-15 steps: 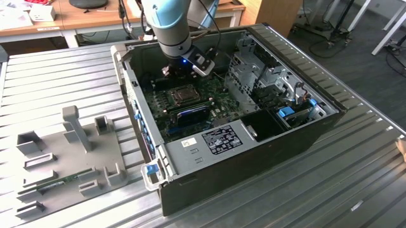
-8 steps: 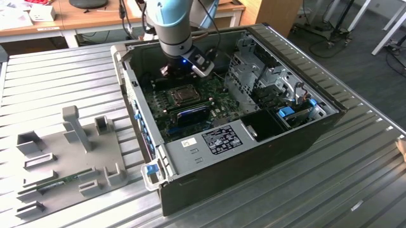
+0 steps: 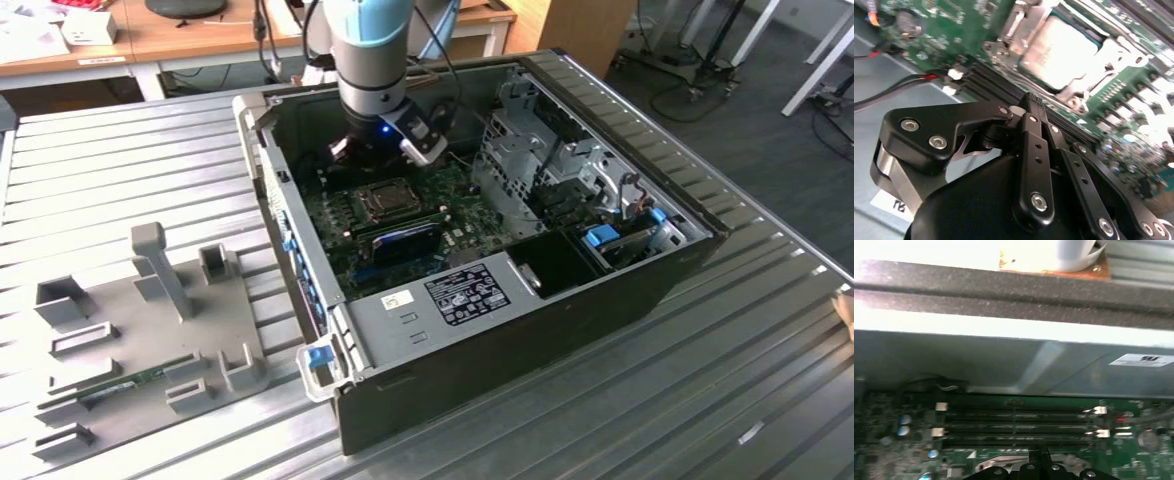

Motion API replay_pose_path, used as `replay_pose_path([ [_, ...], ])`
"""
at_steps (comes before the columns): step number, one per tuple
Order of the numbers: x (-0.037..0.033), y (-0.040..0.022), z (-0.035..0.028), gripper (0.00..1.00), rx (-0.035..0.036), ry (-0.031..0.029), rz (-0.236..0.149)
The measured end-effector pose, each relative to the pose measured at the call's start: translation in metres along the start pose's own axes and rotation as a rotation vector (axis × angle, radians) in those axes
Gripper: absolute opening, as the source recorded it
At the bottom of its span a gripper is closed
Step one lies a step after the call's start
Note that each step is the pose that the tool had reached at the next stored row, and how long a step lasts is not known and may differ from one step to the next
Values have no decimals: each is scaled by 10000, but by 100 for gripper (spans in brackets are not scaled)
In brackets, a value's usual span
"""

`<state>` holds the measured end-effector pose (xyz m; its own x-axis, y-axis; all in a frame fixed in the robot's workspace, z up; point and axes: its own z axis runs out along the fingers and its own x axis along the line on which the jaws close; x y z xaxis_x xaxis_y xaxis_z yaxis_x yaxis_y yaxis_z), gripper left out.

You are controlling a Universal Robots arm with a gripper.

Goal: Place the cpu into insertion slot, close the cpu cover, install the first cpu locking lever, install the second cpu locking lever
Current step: 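Install the first cpu locking lever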

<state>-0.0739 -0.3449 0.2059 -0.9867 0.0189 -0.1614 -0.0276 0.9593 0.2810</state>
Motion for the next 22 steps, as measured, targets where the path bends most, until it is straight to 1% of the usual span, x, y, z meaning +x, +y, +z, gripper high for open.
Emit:
replay_pose_path([
  [1,0,0,0,10,42,101,22],
  [2,-1,0,0,10,69,164,36],
  [5,0,0,0,10,76,177,40],
  [6,-1,0,0,10,103,202,43],
  [7,-4,0,0,10,226,350,64],
  [9,-6,0,1,10,394,551,97],
  [10,-7,0,1,10,504,645,108],
  [11,-7,0,1,10,658,736,113],
  [14,-9,0,1,10,1198,1002,111],
  [15,-10,0,2,10,1393,1101,111],
  [16,-10,0,2,10,1544,1193,114],
  [17,-10,0,1,10,1655,1273,119],
  [18,-10,0,2,10,1709,1315,123],
  [22,-19,-1,3,10,1716,1324,123],
])
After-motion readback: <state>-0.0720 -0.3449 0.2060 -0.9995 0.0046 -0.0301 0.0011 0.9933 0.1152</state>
